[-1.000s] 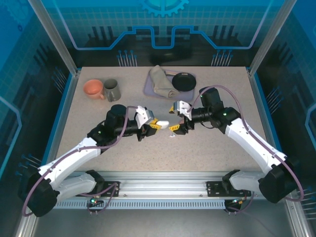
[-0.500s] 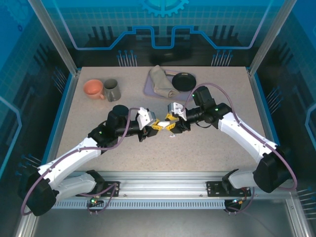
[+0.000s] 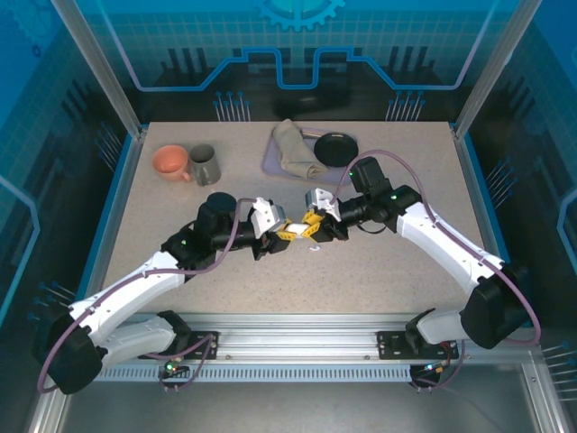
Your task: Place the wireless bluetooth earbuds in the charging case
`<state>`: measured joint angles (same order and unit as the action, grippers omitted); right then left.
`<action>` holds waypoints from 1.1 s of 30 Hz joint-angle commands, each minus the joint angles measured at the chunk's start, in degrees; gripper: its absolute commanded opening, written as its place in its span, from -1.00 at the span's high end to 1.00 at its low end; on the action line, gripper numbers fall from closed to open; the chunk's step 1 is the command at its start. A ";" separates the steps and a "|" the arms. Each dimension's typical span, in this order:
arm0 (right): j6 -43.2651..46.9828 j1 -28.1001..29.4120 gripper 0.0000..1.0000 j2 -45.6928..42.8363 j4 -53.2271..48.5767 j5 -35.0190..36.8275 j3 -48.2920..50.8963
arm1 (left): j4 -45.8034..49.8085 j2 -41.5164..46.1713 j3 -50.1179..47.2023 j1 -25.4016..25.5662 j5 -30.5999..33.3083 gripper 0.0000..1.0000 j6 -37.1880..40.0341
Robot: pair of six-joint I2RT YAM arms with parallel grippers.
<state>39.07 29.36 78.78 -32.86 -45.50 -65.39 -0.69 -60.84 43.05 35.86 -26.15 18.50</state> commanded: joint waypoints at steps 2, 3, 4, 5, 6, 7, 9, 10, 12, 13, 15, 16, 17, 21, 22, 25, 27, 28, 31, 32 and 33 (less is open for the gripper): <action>0.15 0.61 0.53 -0.54 -1.43 -2.43 -2.04 | 0.38 -0.59 2.33 0.44 -0.49 0.17 1.45; 0.07 0.61 0.53 -0.60 -1.54 -2.41 -2.11 | 0.67 -0.69 2.42 0.44 -0.52 0.15 1.58; 0.05 0.62 0.53 -0.63 -1.67 -2.57 -2.21 | 0.78 -0.79 2.46 0.45 -0.72 0.13 1.64; 0.05 0.65 0.53 -0.58 -1.68 -2.64 -2.29 | 0.94 -0.94 2.50 0.44 -0.67 0.12 1.69; 0.02 0.61 0.53 -0.58 -1.61 -2.56 -2.32 | 1.03 -1.03 2.55 0.49 -0.85 0.12 1.67; -0.06 0.57 0.54 -0.73 -1.50 -2.66 -2.21 | 1.10 -1.11 2.56 0.51 -1.01 0.10 1.75; -0.18 0.60 0.54 -0.79 -1.25 -2.67 -2.20 | 1.19 -1.21 2.54 0.45 -1.22 0.07 1.78; -0.15 0.60 0.54 -0.78 -1.17 -2.80 -2.25 | 1.36 -1.22 2.60 0.51 -1.20 0.06 1.88; -0.29 0.63 0.54 -0.84 -1.07 -2.72 -2.38 | 1.56 -1.29 2.49 0.53 -1.49 0.03 2.02; -0.31 0.50 0.54 -0.91 -1.03 -2.75 -2.48 | 1.59 -1.38 2.50 0.53 -1.54 0.02 2.12; -0.31 0.41 0.54 -1.07 -0.98 -2.74 -2.62 | 1.68 -1.34 2.33 0.59 -1.62 0.00 2.14; -0.20 0.41 0.54 -1.10 -1.04 -2.80 -2.64 | 1.78 -1.24 2.31 0.60 -1.58 0.00 2.20; -0.22 0.30 0.54 -1.17 -1.06 -2.85 -2.65 | 1.78 -1.27 2.24 0.62 -1.53 -0.01 2.21; 0.00 0.42 0.54 -0.97 -1.55 -3.09 -2.91 | 1.59 -1.12 2.05 0.62 -1.45 0.02 2.07; -0.05 0.41 0.54 -0.90 -1.66 -3.11 -2.90 | 1.48 -1.04 2.12 0.62 -1.44 0.05 2.02; -0.21 0.43 0.54 -0.57 -1.51 -3.02 -2.86 | 1.24 -1.12 2.22 0.56 -1.51 0.16 1.98; -0.56 0.40 0.54 -0.53 -1.12 -3.19 -2.80 | 1.46 -1.29 2.44 0.55 -1.42 0.27 2.00; -0.82 0.38 0.54 -0.48 -0.85 -3.22 -2.65 | 1.47 -1.29 2.46 0.61 -1.40 0.33 1.98; -1.30 0.42 0.52 -0.56 -0.53 -3.22 -2.55 | 1.56 -1.30 2.54 0.61 -1.18 0.49 2.11; -1.28 0.43 0.50 -0.69 -0.57 -2.93 -2.53 | 1.55 -1.23 2.58 0.62 -1.02 0.53 2.07; -1.47 0.43 0.48 -0.76 -0.59 -2.70 -2.51 | 1.57 -1.25 2.61 0.59 -0.85 0.57 2.07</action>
<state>39.00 29.32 78.72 -33.26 -46.59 -66.50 0.21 -61.89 43.79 36.07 -26.35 19.77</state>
